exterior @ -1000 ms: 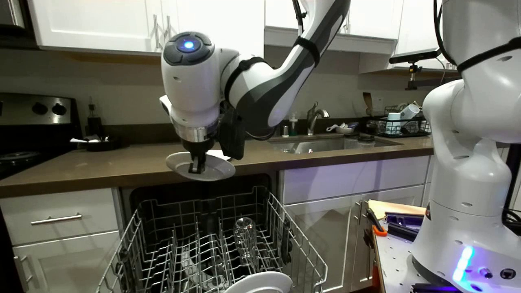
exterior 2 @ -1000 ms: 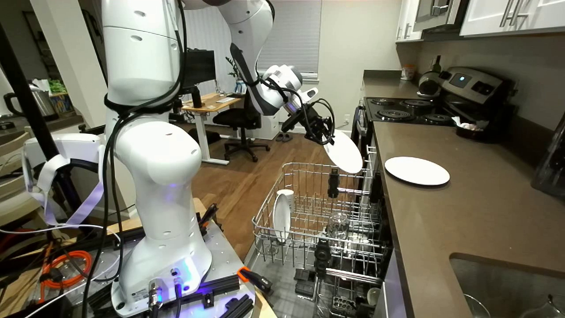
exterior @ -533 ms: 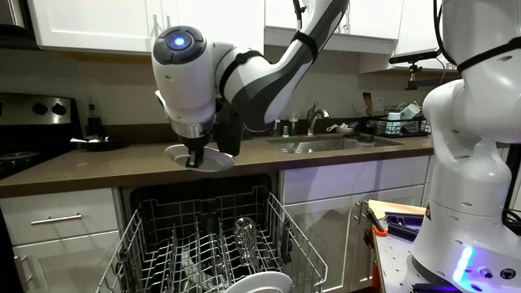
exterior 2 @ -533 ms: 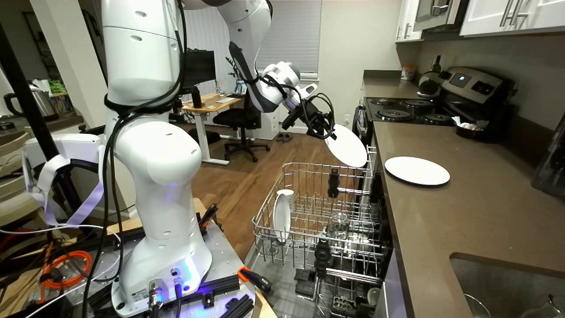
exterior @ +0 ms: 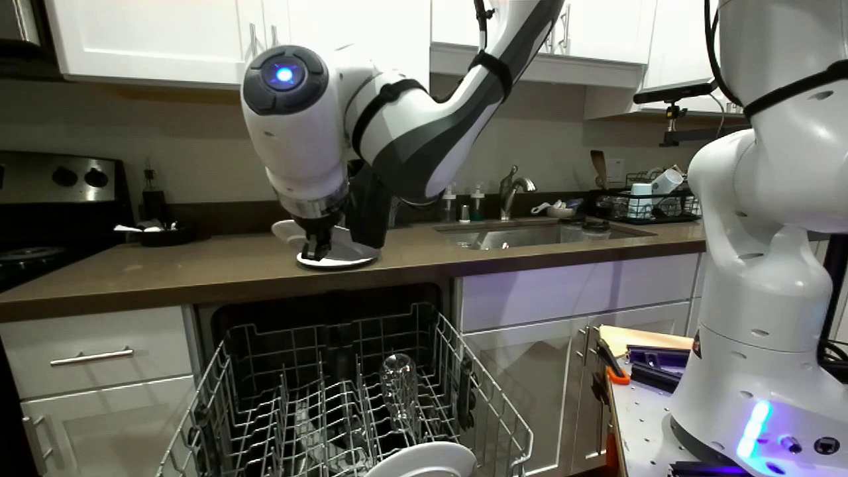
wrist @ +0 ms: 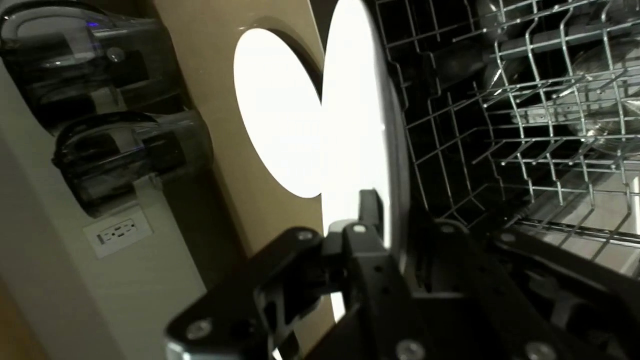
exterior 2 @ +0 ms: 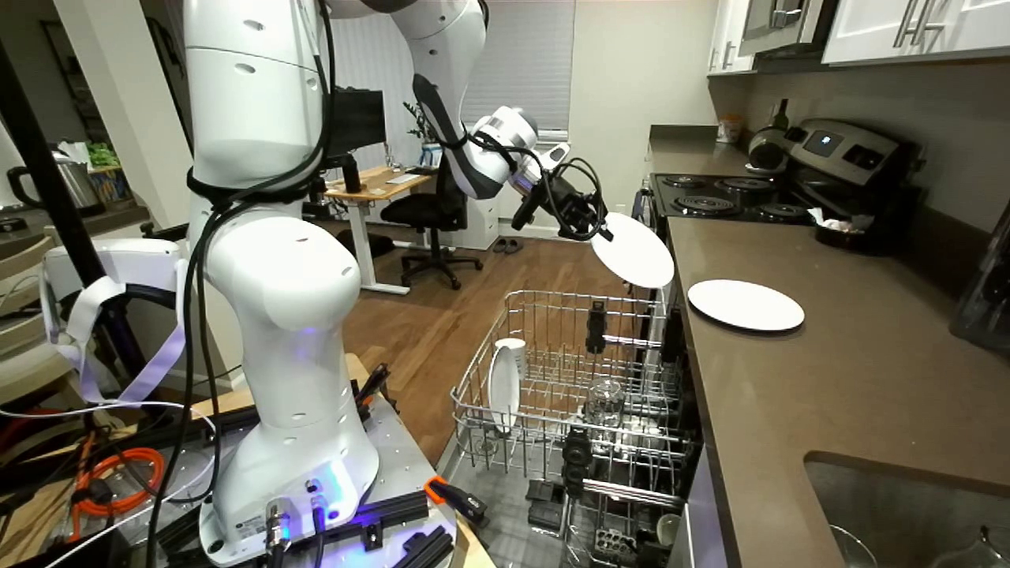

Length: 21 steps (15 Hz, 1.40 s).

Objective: Remove the plate from the dishwasher and put it on the counter

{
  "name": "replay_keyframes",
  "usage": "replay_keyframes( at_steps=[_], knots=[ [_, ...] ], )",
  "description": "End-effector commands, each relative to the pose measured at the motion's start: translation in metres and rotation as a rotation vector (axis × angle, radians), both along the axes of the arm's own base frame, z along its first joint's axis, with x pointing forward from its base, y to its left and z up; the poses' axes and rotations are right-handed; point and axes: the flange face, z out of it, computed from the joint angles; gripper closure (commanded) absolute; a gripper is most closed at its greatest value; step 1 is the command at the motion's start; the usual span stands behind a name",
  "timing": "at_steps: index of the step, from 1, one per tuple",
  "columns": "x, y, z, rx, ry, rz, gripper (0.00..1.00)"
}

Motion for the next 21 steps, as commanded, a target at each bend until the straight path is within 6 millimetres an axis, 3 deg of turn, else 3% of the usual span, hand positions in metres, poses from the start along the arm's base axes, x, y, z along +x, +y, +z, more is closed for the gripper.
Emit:
replay_keyframes(
  at_steps=[1, 8, 12, 21],
  knots=[
    [0.017, -0.004, 0.007, -0.069, -0.071, -0.027, 0.92],
    [0.059, -0.021, -0.017, -0.108, -0.067, -0.026, 0.92],
    [0.084, -0.043, -0.031, -0.136, -0.076, -0.096, 0.92],
    [0.114, -0.088, -0.046, -0.178, -0.068, -0.206, 0.92]
  ],
)
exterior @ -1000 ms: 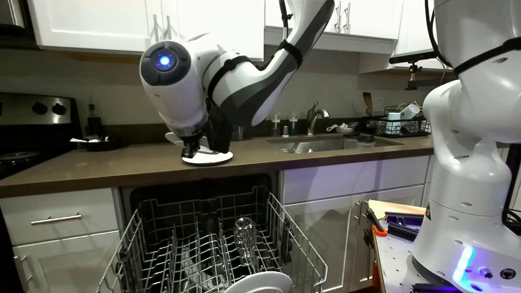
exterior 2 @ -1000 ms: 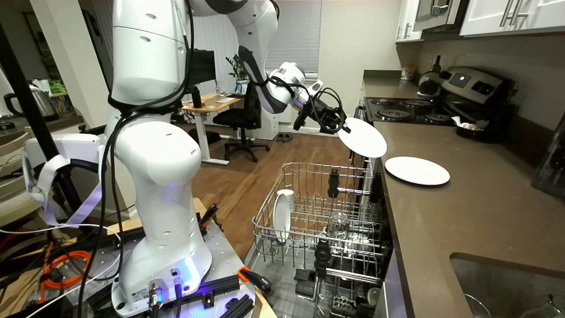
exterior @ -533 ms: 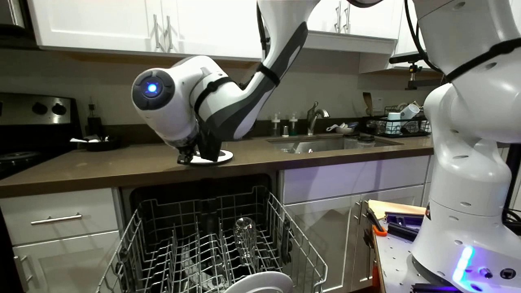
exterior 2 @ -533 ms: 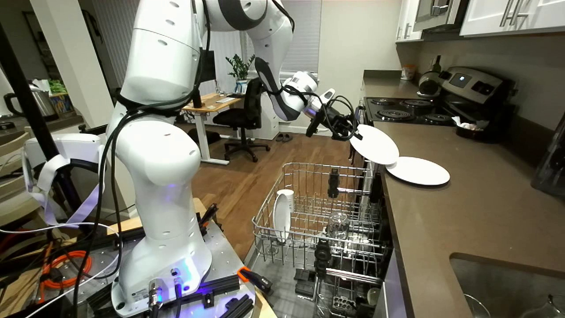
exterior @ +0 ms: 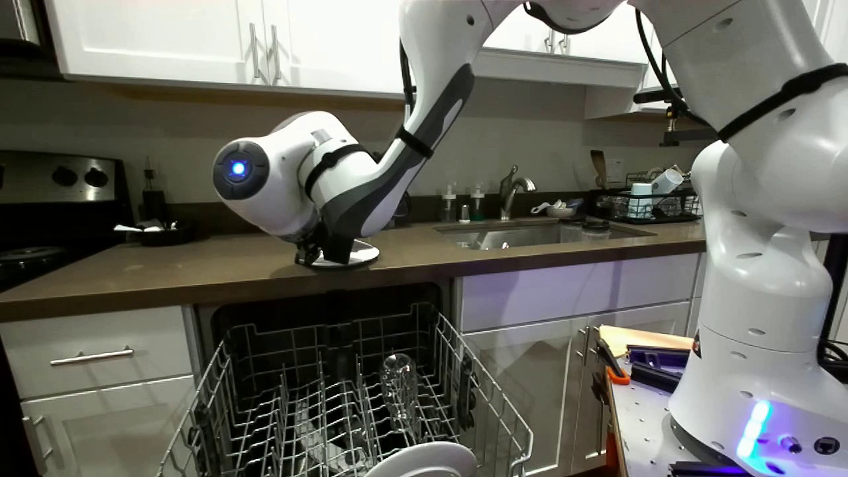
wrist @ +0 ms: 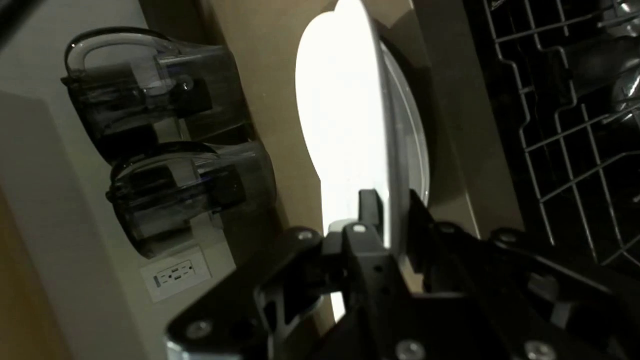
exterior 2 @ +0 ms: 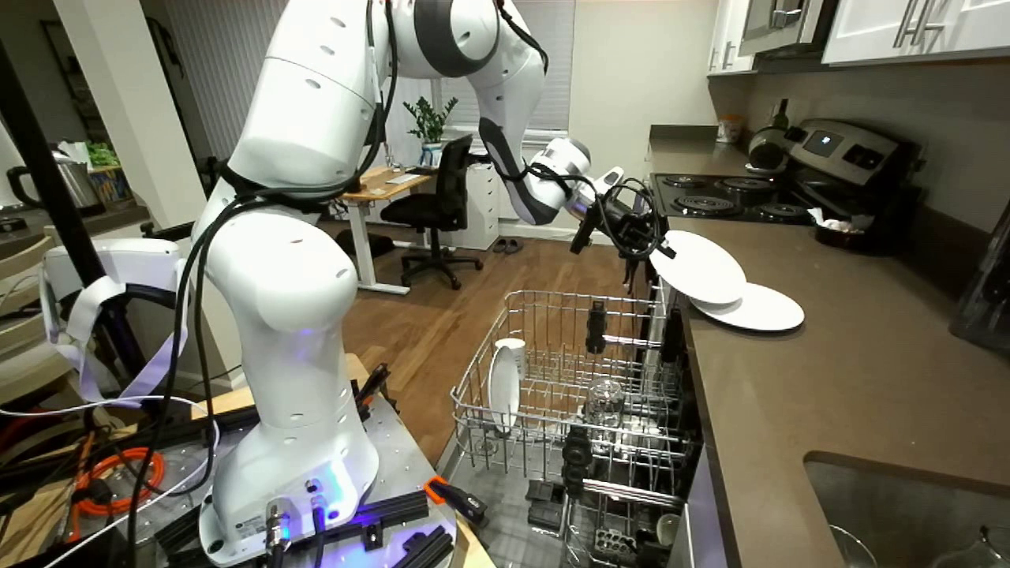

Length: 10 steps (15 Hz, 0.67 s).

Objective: Remove the plate from the dishwasher and put it on the counter

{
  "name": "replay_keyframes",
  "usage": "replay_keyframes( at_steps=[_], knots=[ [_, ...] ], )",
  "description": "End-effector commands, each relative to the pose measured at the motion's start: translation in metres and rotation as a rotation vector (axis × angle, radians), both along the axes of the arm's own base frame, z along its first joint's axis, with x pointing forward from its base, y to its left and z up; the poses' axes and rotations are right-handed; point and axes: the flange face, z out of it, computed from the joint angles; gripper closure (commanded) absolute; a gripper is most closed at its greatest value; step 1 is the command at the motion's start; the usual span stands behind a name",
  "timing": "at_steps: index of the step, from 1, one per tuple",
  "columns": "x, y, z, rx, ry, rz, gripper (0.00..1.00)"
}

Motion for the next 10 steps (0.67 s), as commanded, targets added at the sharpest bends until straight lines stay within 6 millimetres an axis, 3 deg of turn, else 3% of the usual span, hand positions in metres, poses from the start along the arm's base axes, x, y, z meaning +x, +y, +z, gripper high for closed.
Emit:
replay_keyframes(
  at_steps=[1, 10],
  knots=[
    [0.015, -0.019, 0.003, -0.031, -0.019, -0.051, 0.92],
    [0.030, -0.063, -0.010, -0.023, 0.002, -0.122, 0.92]
  ],
)
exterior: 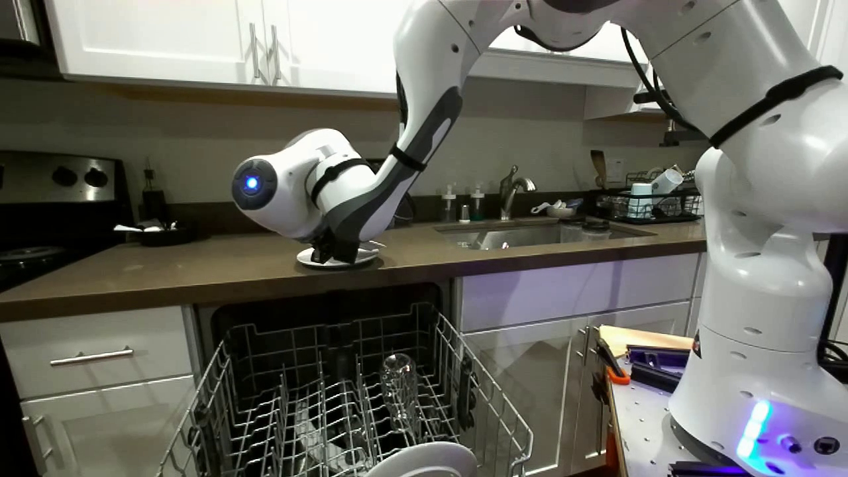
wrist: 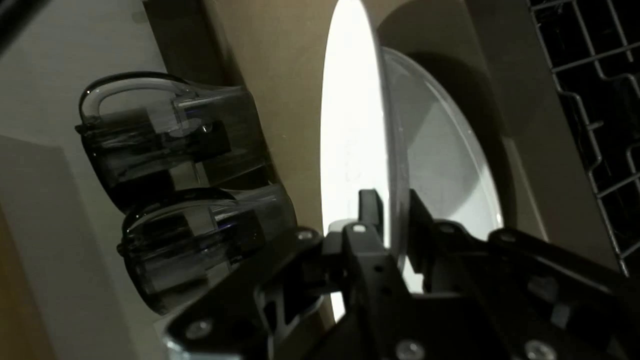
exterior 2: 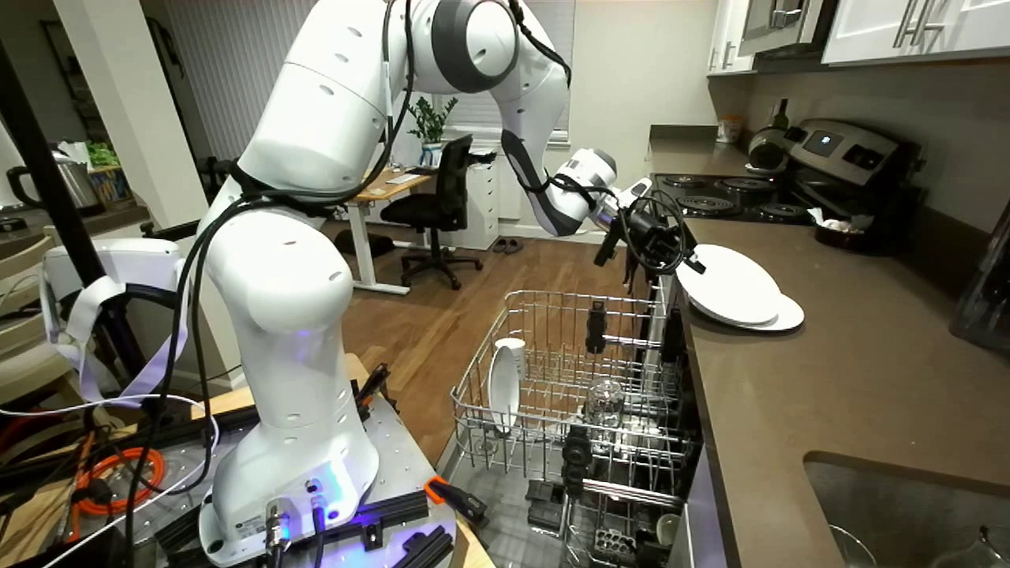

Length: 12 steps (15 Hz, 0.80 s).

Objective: Remove the plate from the dishwasher and put it on the counter

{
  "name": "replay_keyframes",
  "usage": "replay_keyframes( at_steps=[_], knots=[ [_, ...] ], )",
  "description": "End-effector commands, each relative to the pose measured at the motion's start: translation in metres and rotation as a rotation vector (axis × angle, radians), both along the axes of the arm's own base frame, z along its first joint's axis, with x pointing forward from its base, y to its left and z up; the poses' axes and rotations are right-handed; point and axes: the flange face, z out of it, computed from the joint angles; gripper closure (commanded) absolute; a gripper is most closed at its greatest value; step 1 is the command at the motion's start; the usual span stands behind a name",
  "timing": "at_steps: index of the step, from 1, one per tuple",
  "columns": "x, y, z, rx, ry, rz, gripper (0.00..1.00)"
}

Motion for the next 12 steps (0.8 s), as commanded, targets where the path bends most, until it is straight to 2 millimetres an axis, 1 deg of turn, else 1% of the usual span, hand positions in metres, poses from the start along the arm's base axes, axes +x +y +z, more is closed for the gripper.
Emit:
replay_keyframes(
  at_steps=[1, 8, 12],
  knots=[
    [0.011, -0.008, 0.005, 0.010, 0.010, -0.013, 0.92],
    [0.023, -0.002, 0.001, 0.029, 0.019, 0.036, 0.91],
    [0.034, -0.005, -0.001, 0.010, 0.022, 0.030, 0.91]
  ],
)
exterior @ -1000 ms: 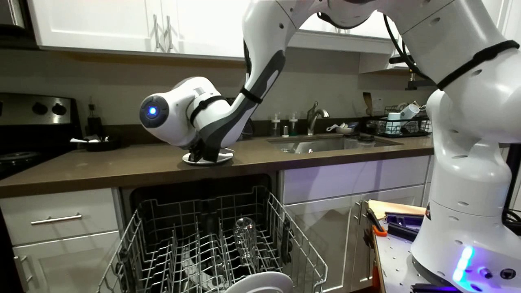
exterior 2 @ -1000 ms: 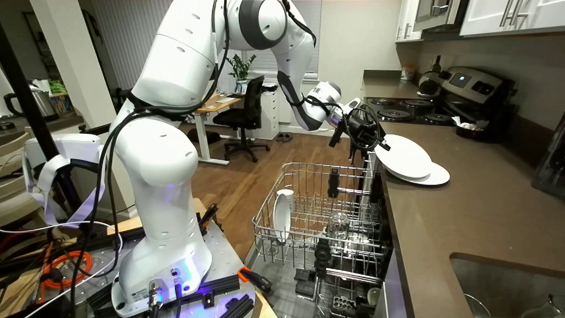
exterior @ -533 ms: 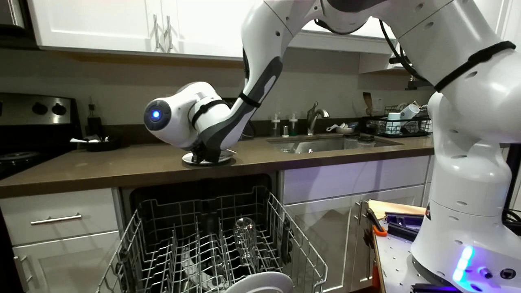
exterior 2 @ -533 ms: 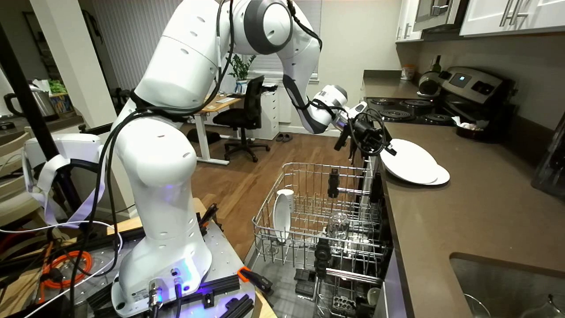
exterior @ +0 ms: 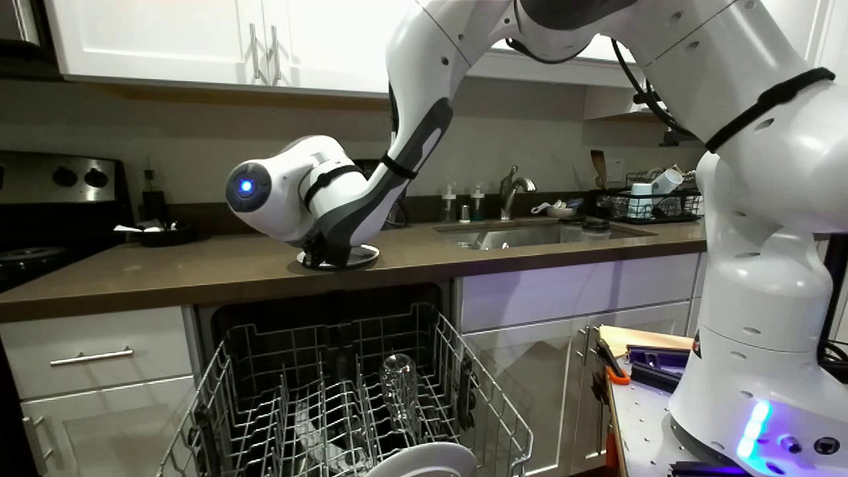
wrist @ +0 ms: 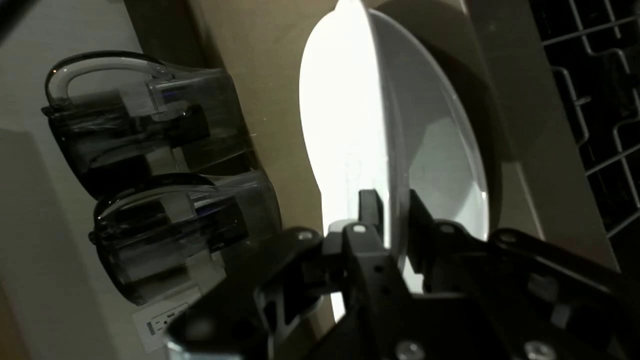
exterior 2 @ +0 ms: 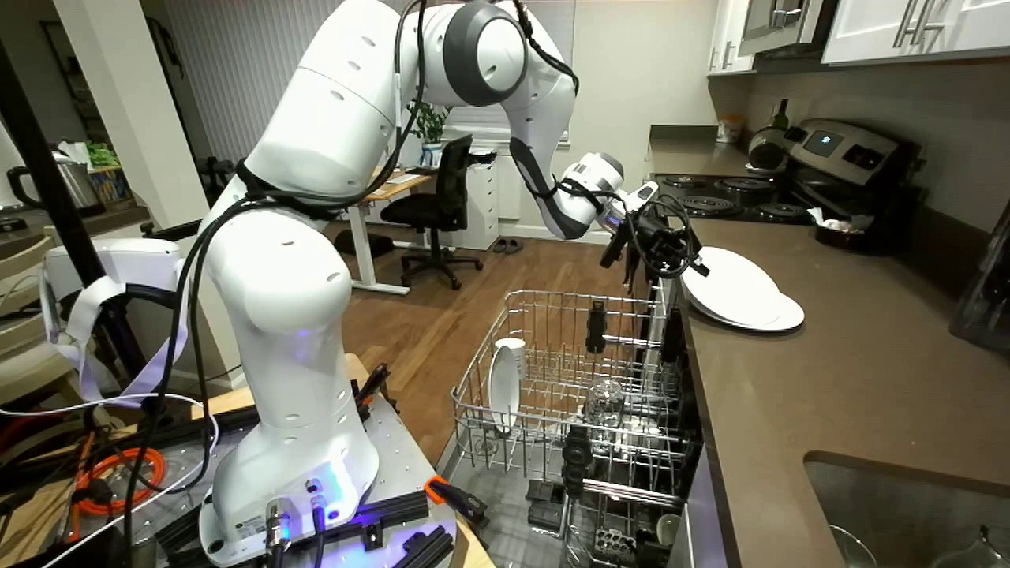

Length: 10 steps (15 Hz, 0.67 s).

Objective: Remove the plate from the dishwasher and put it on the counter

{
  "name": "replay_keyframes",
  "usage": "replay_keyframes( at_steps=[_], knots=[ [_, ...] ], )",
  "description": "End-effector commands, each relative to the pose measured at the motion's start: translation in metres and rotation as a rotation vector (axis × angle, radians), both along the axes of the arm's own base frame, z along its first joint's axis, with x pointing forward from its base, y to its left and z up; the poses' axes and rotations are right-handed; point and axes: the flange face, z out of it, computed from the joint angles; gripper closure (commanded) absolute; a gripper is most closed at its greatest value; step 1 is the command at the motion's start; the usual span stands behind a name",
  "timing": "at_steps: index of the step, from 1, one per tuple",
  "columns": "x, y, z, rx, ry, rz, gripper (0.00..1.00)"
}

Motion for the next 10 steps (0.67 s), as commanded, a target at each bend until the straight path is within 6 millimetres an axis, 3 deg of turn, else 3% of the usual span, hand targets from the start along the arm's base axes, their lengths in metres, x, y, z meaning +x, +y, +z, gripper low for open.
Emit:
replay_keyframes(
  at_steps=[1, 7, 8, 9, 10],
  knots=[
    [0.018, -0.006, 0.007, -0.017, 0.016, 0.000, 0.91],
    [0.031, -0.015, 0.005, -0.015, 0.022, -0.021, 0.92],
    [0.032, -0.016, 0.005, -0.012, 0.024, -0.021, 0.91],
    [0.032, -0.017, 0.005, -0.010, 0.026, -0.023, 0.82],
    [0.033, -0.018, 0.006, -0.008, 0.028, -0.025, 0.81]
  ],
)
